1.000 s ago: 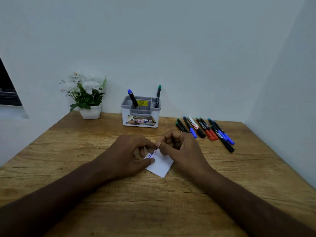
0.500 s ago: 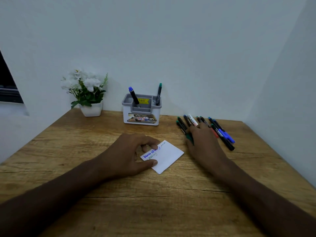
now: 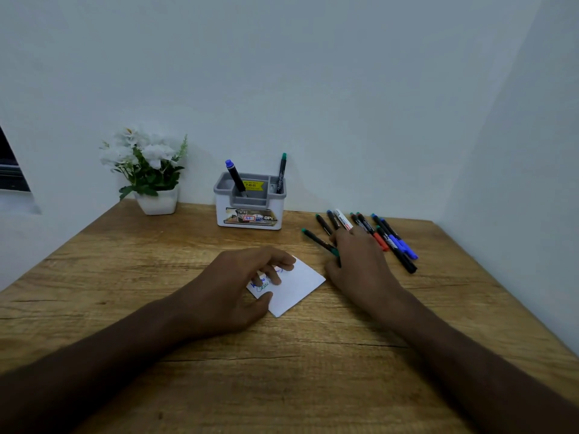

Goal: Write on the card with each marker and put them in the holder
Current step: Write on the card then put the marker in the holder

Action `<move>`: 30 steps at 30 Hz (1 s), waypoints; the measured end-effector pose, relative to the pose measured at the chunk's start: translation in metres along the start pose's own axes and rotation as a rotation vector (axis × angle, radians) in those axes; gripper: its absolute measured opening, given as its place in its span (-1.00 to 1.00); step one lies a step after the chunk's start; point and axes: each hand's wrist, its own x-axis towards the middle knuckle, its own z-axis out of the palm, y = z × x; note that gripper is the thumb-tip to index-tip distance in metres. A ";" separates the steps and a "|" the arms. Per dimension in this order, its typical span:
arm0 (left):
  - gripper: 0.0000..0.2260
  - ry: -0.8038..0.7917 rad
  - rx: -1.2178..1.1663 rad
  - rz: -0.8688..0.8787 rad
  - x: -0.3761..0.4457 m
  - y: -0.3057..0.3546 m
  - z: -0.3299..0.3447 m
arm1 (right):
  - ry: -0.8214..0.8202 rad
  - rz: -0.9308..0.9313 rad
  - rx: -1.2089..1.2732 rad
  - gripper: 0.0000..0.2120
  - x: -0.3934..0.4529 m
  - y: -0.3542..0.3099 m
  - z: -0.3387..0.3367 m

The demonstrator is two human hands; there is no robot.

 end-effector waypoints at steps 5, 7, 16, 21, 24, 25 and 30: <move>-0.45 0.012 -0.062 -0.059 0.001 -0.004 0.002 | 0.097 -0.012 0.236 -0.73 -0.002 -0.003 -0.002; -0.47 0.033 -0.088 -0.094 0.001 -0.006 0.004 | 0.134 -0.027 0.398 -0.75 -0.003 -0.006 -0.006; -0.46 0.056 -0.074 -0.097 0.000 -0.003 0.003 | -0.086 0.035 1.117 -0.77 -0.027 -0.036 0.001; -0.73 0.015 0.117 -0.042 0.000 -0.006 0.004 | -0.297 0.079 1.226 -0.77 -0.032 -0.041 0.001; -0.77 0.028 0.181 -0.090 0.002 -0.007 0.004 | -0.332 0.116 1.310 -0.71 -0.030 -0.041 0.001; -0.80 0.015 0.228 -0.107 0.003 -0.007 0.003 | -0.330 0.111 1.334 -0.68 -0.030 -0.042 0.001; -0.84 -0.076 0.441 -0.144 0.006 -0.009 -0.003 | -0.403 0.094 1.518 -0.68 -0.028 -0.044 0.002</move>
